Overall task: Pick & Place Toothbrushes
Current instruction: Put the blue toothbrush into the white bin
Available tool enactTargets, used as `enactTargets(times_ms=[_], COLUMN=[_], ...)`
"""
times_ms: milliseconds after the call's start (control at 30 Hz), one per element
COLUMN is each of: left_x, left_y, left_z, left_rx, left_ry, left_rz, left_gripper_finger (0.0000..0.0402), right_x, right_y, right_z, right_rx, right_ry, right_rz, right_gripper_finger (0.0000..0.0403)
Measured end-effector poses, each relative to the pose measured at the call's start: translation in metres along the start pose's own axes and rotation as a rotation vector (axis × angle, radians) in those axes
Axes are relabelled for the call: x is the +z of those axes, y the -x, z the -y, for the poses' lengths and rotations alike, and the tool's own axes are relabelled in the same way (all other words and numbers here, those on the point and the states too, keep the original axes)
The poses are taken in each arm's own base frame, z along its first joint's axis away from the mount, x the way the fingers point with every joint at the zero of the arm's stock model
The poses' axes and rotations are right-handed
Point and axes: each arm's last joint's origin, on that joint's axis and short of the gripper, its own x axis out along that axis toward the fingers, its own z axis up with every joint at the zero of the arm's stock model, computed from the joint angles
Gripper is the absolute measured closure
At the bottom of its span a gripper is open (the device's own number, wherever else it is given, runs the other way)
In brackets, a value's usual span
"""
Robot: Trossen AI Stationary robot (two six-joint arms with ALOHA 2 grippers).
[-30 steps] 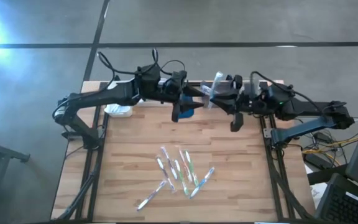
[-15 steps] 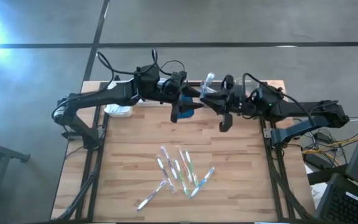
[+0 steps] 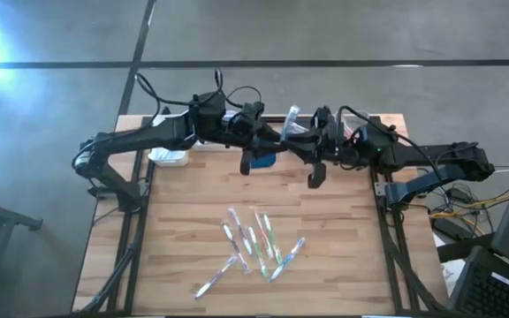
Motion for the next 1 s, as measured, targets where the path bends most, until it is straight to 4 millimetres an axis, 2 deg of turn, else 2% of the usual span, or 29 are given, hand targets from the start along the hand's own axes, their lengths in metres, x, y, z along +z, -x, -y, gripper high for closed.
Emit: enactTargets(times_ms=[133, 500, 667, 833, 933, 1000], left_x=[-0.001, -0.001, -0.001, -0.002, 0.000, 0.000], left_y=[0.000, 0.000, 0.000, 0.003, 0.017, 0.033], left_z=[0.000, 0.000, 0.000, -0.001, -0.002, -0.003], left_rx=[0.001, 0.002, 0.006, 0.017, 0.068, 0.165], left_ry=[-0.007, 0.001, 0.004, 0.013, 0.033, 0.038], left_rz=[-0.005, -0.009, -0.008, -0.040, -0.102, -0.173], left_gripper_finger=[0.0349, 0.0349, 0.0349, 0.0349, 0.0349, 0.0349], right_x=[0.000, -0.001, 0.002, 0.012, 0.016, 0.016], right_y=[0.000, 0.000, 0.002, 0.012, 0.022, 0.030], right_z=[0.000, 0.000, 0.000, 0.001, 0.002, 0.003], right_rx=[0.000, 0.000, 0.000, -0.002, -0.005, -0.009], right_ry=[-0.009, -0.034, -0.035, -0.040, -0.035, -0.051], right_rz=[-0.001, -0.002, 0.003, 0.029, -0.009, -0.059], right_gripper_finger=[0.0371, 0.0350, 0.0302, 0.0243, 0.0217, 0.0205])
